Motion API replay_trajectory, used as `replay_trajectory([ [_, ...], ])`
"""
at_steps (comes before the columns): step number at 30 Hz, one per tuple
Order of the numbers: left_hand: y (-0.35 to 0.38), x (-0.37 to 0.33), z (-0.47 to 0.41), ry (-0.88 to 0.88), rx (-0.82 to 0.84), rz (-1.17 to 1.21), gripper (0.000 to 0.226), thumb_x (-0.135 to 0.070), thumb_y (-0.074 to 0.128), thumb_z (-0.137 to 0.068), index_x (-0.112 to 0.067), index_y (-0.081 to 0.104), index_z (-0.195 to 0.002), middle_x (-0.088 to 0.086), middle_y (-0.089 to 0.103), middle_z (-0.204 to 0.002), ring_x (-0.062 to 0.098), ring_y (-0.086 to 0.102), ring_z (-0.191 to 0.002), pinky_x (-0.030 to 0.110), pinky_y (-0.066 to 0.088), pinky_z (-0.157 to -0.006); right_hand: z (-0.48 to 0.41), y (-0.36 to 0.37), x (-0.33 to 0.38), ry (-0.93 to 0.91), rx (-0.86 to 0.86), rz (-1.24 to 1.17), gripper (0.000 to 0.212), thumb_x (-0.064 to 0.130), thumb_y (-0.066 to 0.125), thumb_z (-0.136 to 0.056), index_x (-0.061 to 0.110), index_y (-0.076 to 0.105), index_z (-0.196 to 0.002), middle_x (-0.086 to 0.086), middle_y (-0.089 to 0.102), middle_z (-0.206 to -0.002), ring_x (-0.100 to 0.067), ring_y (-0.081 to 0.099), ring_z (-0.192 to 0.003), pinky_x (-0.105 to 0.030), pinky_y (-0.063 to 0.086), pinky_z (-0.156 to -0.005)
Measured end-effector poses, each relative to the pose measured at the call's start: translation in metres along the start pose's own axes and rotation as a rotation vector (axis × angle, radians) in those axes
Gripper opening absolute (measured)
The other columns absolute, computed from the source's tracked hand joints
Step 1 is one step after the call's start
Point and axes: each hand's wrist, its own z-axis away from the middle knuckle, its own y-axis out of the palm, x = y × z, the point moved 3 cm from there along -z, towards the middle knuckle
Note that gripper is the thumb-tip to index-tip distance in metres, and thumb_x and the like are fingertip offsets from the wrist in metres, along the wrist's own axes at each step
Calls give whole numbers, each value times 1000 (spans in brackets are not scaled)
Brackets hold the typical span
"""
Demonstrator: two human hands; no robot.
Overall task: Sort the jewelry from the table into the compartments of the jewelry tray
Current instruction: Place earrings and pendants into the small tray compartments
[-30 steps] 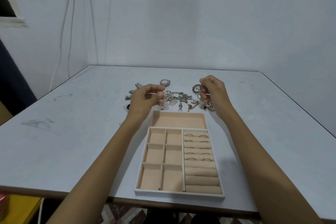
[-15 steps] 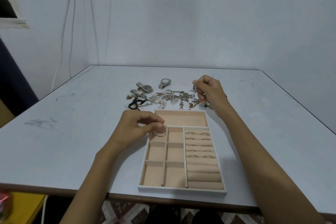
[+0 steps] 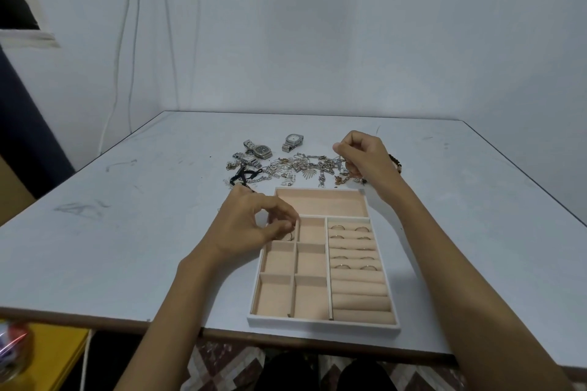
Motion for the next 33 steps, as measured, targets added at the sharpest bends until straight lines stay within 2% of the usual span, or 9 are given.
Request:
replay_trajectory([
  [3,-4,8,-4,-35,-55,278,8,-11,68,-83,-14,74,-87,8,67,-70,27,64,-66,33,49,-65,5,6,9,-13,132,117,26,15,63,-90,12,51,-67,5,39,-52,-10,32,-44,-18,31,-44],
  [7,-12,29,-5,-87,-193,-164,26,-20,50,-84,-29,68,-101,-13,67,-105,6,60,-101,25,43,-80,17,15,31,17,370,126,23,16,63,-91,0,53,-77,-8,39,-60,-15,34,-48,-22,33,-48],
  [11,-3,50,-3,-190,12,-349,34,-24,45,-95,-18,57,-127,-3,53,-137,17,49,-125,29,38,-98,33,27,51,31,540,204,22,14,64,-90,-3,55,-79,-12,46,-68,-14,39,-51,-22,35,-49],
  [14,2,58,-3,-240,129,-428,41,-29,36,-101,-17,45,-139,-2,38,-151,14,33,-139,38,26,-114,45,35,55,61,675,285,21,12,64,-90,1,54,-76,-6,45,-62,-12,38,-50,-22,34,-49],
  [17,6,61,0,-295,193,-461,46,-32,28,-103,-19,33,-147,-5,24,-157,8,17,-145,35,10,-120,54,39,54,66,736,361,23,12,65,-90,-2,54,-76,-8,44,-62,-12,39,-49,-21,34,-48],
  [21,6,57,1,-301,209,-477,47,-32,24,-104,-19,29,-149,-6,19,-158,7,13,-146,34,6,-120,61,45,49,25,761,459,29,20,67,-89,-5,57,-78,-14,52,-64,-17,45,-57,-20,38,-52],
  [23,6,57,1,-299,208,-481,47,-31,25,-104,-19,29,-149,-6,19,-158,7,13,-146,35,6,-120,64,47,46,20,763,502,27,23,67,-89,-2,61,-80,-19,62,-75,-11,49,-60,-18,39,-56],
  [27,6,58,0,-303,206,-478,47,-31,25,-104,-19,30,-149,-5,20,-158,7,13,-146,35,7,-120,69,47,48,-3,739,533,19,19,68,-88,1,68,-85,-9,71,-85,5,52,-56,-6,36,-56],
  [33,5,57,1,-299,199,-457,46,-30,27,-104,-18,31,-148,-5,22,-158,8,15,-146,35,7,-120,71,40,50,-37,658,574,14,23,69,-86,11,69,-80,-1,74,-85,-9,53,-61,-20,42,-61],
])
